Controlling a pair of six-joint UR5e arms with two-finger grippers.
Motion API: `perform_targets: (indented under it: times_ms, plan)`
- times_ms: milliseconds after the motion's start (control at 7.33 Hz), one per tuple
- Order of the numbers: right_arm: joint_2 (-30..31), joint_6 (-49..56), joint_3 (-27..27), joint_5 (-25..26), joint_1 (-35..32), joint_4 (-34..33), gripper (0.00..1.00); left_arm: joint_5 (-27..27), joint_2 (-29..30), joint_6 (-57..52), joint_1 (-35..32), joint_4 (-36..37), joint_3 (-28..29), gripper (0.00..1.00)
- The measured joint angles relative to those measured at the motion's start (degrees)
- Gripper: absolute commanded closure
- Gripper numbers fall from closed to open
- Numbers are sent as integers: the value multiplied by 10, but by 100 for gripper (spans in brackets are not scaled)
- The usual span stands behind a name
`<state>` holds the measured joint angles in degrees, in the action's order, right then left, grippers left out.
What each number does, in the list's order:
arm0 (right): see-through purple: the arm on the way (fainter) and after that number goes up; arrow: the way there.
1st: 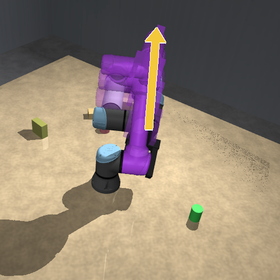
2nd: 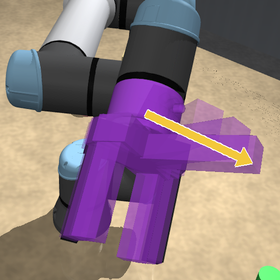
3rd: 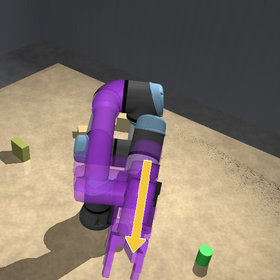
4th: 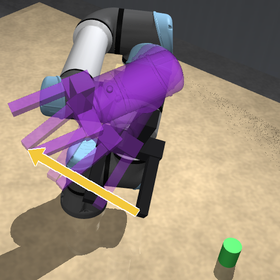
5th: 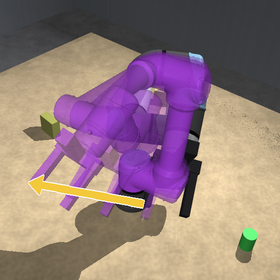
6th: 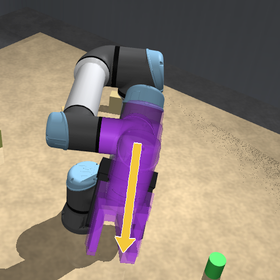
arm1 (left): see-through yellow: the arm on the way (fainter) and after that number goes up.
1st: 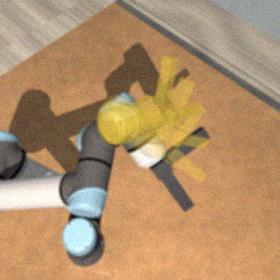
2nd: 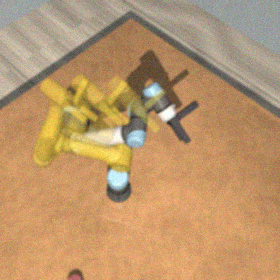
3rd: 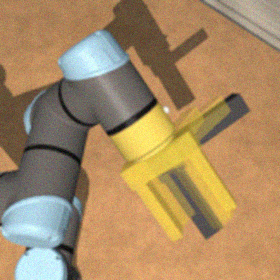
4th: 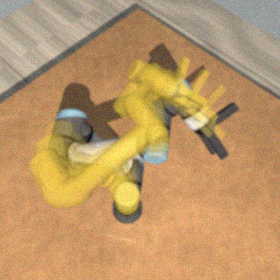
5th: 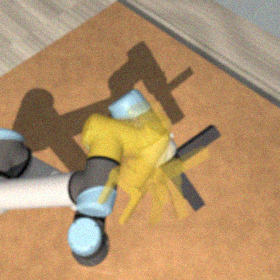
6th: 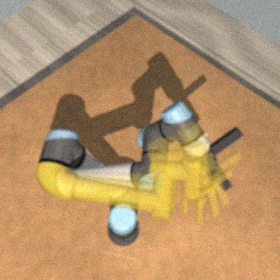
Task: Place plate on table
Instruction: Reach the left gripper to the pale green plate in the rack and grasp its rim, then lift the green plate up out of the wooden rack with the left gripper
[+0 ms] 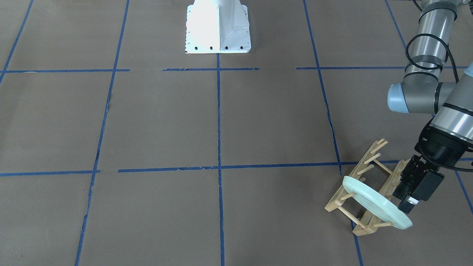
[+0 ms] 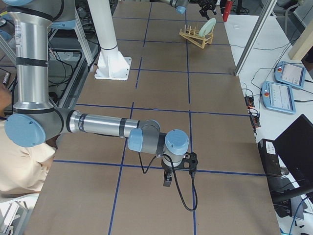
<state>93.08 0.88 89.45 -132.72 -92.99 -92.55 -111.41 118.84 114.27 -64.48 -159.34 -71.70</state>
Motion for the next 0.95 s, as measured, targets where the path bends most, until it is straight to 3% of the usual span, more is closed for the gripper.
perform_targets:
  times_ms: [273,545,955]
  plan:
    - [0,0,0,0,0,0,0,15,5,0,11,1,1,67]
    - [0,0,0,0,0,0,0,18,6,-1,16,0,2,100]
    - [0,0,0,0,0,0,0,19,5,-5,10,2,-28,100]
